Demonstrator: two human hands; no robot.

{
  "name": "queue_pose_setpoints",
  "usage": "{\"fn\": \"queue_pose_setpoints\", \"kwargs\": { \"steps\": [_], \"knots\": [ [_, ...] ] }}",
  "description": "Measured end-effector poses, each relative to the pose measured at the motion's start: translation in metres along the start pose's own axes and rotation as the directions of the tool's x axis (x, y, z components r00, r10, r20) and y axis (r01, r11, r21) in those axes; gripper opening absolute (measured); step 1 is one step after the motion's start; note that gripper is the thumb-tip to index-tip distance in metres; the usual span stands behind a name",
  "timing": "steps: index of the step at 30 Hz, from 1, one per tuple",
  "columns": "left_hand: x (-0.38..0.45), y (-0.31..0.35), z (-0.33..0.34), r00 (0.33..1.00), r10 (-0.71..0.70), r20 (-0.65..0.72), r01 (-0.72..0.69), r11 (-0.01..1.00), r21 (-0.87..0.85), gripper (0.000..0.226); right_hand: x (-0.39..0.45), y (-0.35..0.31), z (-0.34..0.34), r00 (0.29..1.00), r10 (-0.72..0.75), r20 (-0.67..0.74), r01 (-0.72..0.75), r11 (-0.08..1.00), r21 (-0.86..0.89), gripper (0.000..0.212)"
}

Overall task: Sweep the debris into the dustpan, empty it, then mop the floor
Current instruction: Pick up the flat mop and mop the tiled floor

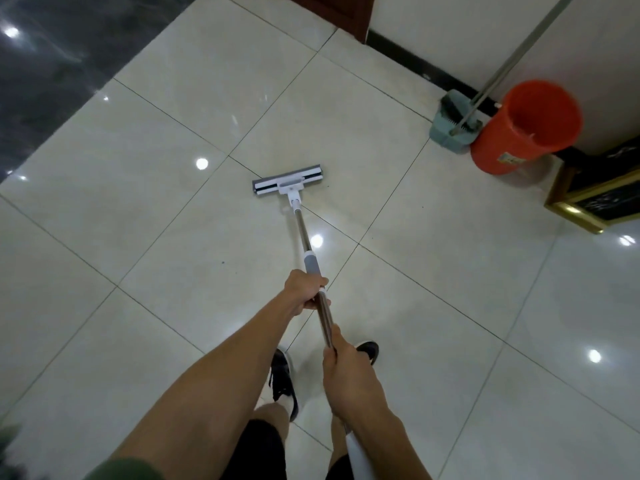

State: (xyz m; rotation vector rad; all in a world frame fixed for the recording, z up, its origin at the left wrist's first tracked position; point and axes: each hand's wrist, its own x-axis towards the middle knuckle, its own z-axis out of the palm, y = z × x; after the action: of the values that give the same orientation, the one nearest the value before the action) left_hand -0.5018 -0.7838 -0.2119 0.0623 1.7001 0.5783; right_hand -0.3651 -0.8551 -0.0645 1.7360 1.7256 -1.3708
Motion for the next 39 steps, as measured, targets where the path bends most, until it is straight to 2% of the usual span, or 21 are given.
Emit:
{"fn": "queue_pose_setpoints", "kwargs": {
  "steps": [7, 13, 26, 30, 34, 39],
  "knots": [
    [0.021, 0.011, -0.034, 0.999, 0.032, 0.021, -0.033, 0.999, 0.028, 0.034, 0.023, -0.031, 0.018, 0.997, 0.052, 0.064, -0.055, 0.997, 0.05, 0.043],
    [0.049, 0.068, -0.048, 0.999, 0.042, 0.026, -0.043, 0.998, 0.039, 0.033, 0.061, -0.067, -0.005, 1.0, -0.009, -0.027, 0.01, 0.999, 0.043, 0.044],
    [0.155, 0.242, -0.071, 0.999, 0.048, -0.017, -0.049, 0.999, -0.019, 0.04, 0.205, -0.175, -0.101, 0.992, -0.095, -0.082, 0.099, 0.994, 0.04, 0.048],
    [0.194, 0.3, -0.087, 0.999, 0.032, -0.016, -0.032, 0.999, -0.038, 0.039, 0.249, -0.216, -0.128, 0.994, -0.098, -0.044, 0.099, 0.995, 0.023, 0.047],
    [0.233, 0.364, -0.105, 1.0, -0.001, -0.008, 0.001, 0.999, -0.044, 0.041, 0.297, -0.269, -0.158, 0.995, -0.087, -0.043, 0.087, 0.996, -0.003, 0.049],
    [0.284, 0.463, -0.147, 0.999, -0.015, -0.032, 0.014, 1.0, -0.016, 0.041, 0.363, -0.357, -0.193, 0.997, -0.047, -0.053, 0.053, 0.993, 0.105, 0.048]
  ]
}}
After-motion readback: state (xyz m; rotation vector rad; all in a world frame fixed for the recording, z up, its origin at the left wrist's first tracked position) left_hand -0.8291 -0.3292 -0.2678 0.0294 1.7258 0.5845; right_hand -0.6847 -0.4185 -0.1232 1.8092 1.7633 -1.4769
